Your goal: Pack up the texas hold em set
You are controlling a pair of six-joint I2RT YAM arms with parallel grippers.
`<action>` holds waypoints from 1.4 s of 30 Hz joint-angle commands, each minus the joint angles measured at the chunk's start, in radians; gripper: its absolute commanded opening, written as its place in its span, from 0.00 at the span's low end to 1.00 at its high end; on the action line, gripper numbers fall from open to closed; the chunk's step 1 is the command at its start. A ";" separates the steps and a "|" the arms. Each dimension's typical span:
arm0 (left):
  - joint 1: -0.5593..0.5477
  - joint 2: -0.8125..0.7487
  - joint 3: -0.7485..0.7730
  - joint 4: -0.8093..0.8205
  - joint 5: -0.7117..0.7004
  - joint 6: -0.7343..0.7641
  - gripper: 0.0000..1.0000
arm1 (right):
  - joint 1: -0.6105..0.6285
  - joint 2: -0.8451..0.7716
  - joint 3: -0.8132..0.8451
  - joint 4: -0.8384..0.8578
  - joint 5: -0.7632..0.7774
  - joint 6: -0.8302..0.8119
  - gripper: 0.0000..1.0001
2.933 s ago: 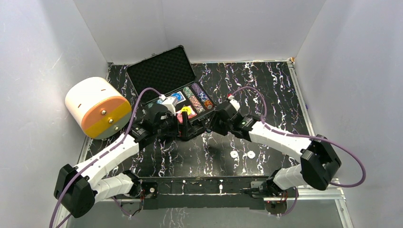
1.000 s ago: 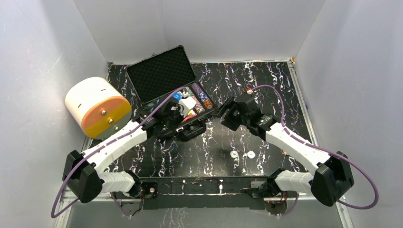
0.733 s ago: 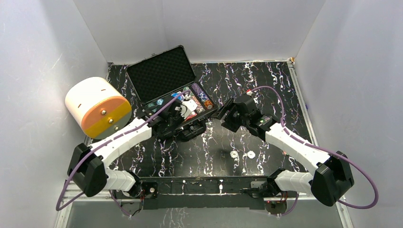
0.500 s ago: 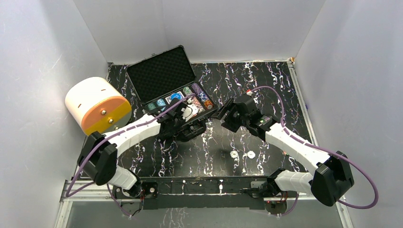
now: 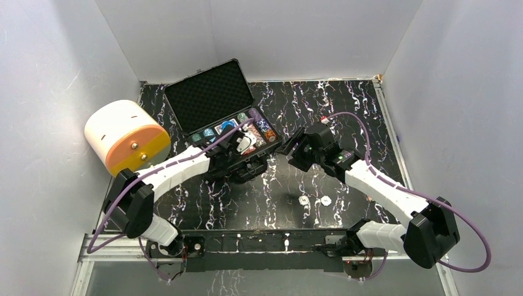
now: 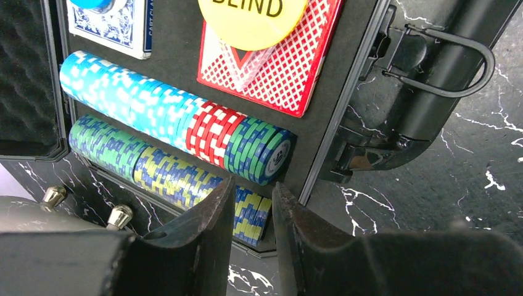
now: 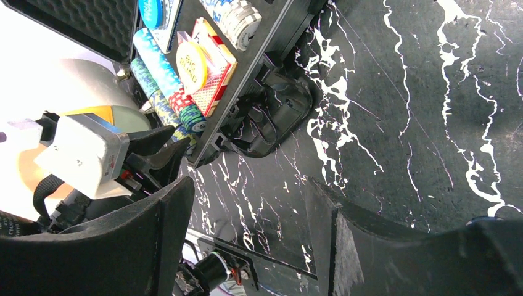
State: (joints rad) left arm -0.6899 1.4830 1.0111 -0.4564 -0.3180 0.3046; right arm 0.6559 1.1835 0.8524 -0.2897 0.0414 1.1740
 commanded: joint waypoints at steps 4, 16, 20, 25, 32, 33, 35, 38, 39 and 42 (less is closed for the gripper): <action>0.000 -0.108 0.037 -0.014 -0.002 -0.030 0.28 | -0.003 -0.036 -0.011 0.004 0.012 -0.012 0.73; 0.000 -0.411 -0.034 0.170 0.076 -0.375 0.79 | -0.009 -0.024 0.024 -0.368 0.321 -0.187 0.75; 0.001 -0.500 -0.103 0.253 0.121 -0.531 0.98 | -0.008 -0.053 -0.009 -0.509 0.408 -0.122 0.80; 0.001 -0.555 -0.147 0.286 0.163 -0.551 0.98 | -0.007 -0.059 -0.079 -0.594 0.442 -0.023 0.79; 0.001 -0.553 -0.127 0.244 0.191 -0.479 0.98 | -0.016 -0.053 -0.195 -0.600 0.424 0.139 0.87; 0.001 -0.549 -0.124 0.237 0.191 -0.475 0.98 | -0.021 -0.069 -0.229 -0.576 0.411 0.150 0.87; 0.001 -0.544 -0.119 0.228 0.194 -0.476 0.98 | -0.045 -0.097 -0.268 -0.528 0.384 0.154 0.84; 0.001 -0.543 -0.123 0.233 0.214 -0.488 0.98 | -0.077 -0.086 -0.292 -0.472 0.349 0.119 0.77; 0.001 -0.544 -0.124 0.239 0.220 -0.493 0.99 | -0.085 -0.073 -0.292 -0.457 0.341 0.106 0.75; 0.002 -0.549 -0.127 0.251 0.239 -0.509 0.98 | -0.093 -0.027 -0.286 -0.413 0.319 0.054 0.74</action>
State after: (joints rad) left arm -0.6895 0.9470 0.8627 -0.2222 -0.1184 -0.1875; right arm 0.5747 1.1183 0.5583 -0.7959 0.3847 1.2682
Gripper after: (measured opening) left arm 0.983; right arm 0.739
